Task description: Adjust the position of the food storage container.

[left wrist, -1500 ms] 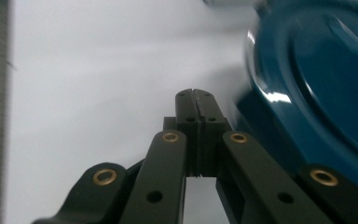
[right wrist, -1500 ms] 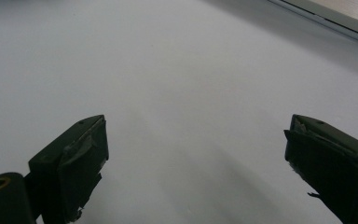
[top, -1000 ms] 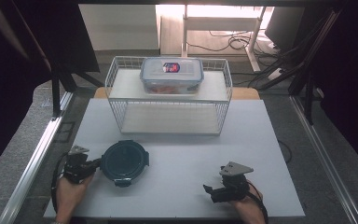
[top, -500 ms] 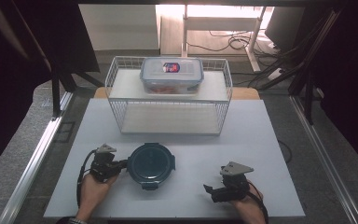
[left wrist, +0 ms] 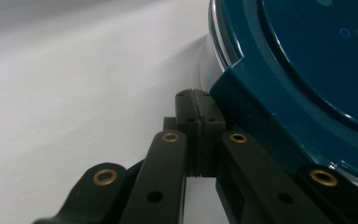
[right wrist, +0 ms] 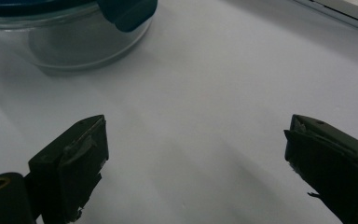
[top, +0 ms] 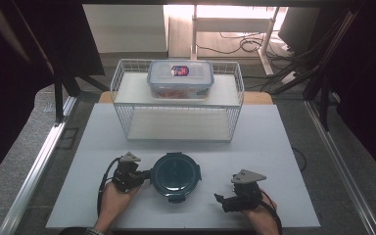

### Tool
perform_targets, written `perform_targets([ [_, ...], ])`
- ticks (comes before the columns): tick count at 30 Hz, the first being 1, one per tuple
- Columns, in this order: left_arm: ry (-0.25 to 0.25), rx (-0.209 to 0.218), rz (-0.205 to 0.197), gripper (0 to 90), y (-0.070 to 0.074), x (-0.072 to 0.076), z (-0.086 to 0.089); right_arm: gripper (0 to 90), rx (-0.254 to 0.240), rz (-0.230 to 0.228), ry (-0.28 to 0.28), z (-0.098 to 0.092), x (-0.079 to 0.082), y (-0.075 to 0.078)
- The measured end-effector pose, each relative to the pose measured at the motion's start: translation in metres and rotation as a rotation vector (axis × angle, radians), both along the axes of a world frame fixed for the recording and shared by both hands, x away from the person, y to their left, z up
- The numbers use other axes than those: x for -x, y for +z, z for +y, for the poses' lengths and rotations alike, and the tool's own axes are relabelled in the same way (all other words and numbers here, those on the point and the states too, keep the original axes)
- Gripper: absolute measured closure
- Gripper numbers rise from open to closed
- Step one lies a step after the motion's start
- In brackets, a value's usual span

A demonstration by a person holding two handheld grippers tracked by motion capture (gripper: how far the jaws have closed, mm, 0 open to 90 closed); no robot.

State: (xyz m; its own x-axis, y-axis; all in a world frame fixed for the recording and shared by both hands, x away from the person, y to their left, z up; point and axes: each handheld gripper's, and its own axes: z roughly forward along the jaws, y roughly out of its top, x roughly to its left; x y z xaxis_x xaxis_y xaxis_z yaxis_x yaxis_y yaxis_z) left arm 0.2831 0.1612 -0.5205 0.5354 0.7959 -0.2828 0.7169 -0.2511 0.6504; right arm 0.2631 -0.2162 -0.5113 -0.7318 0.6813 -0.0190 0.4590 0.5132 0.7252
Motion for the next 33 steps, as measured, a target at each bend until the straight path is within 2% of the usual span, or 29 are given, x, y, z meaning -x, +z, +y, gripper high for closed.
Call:
perform_targets([
  [7, 0.0, 0.004, -0.015, 90.0, -0.001, -0.01, -0.011, 5.6, 0.004, 0.006, 0.001, 0.0, 0.0, -0.001],
  [11, -0.02, 0.023, -0.016, 90.0, -0.002, -0.012, -0.009, 5.6, 0.004, 0.004, -0.002, 0.0, 0.0, 0.0],
  [14, -0.01, -0.029, -0.053, 89.4, 0.001, -0.009, -0.005, 5.6, 0.0, 0.002, -0.004, -0.001, 0.0, 0.001],
  [16, -0.003, -0.031, -0.06, 79.8, 0.003, -0.006, 0.0, 5.6, -0.006, -0.002, -0.008, -0.003, 0.0, 0.002],
  [18, -0.001, -0.034, -0.078, 77.1, 0.005, -0.002, 0.006, 5.6, -0.006, -0.004, -0.008, -0.004, 0.0, 0.002],
  [21, -0.01, -0.041, -0.101, 63.3, 0.008, 0.008, 0.013, 5.6, -0.01, -0.003, -0.01, -0.005, 0.0, 0.003],
  [22, -0.014, -0.042, -0.105, 63.3, 0.008, 0.011, 0.015, 5.6, -0.01, -0.003, -0.01, -0.005, 0.0, 0.003],
  [27, -0.031, -0.039, -0.123, 44.8, 0.006, 0.026, 0.024, 5.6, -0.006, -0.011, -0.007, -0.005, 0.001, 0.004],
  [30, -0.03, -0.006, -0.136, 34.2, 0.004, 0.032, 0.031, 5.5, -0.019, -0.018, 0.002, -0.005, 0.002, 0.005],
  [31, -0.037, 0.004, -0.14, 27.2, 0.003, 0.034, 0.033, 5.4, -0.028, -0.019, 0.009, -0.004, 0.002, 0.005],
  [32, -0.038, 0.017, -0.146, 27.2, 0.002, 0.036, 0.035, 5.4, -0.028, -0.019, 0.009, -0.004, 0.002, 0.005],
  [33, -0.04, 0.026, -0.151, 23.2, 0.001, 0.037, 0.037, 5.3, -0.029, -0.017, 0.012, -0.004, 0.002, 0.005],
])
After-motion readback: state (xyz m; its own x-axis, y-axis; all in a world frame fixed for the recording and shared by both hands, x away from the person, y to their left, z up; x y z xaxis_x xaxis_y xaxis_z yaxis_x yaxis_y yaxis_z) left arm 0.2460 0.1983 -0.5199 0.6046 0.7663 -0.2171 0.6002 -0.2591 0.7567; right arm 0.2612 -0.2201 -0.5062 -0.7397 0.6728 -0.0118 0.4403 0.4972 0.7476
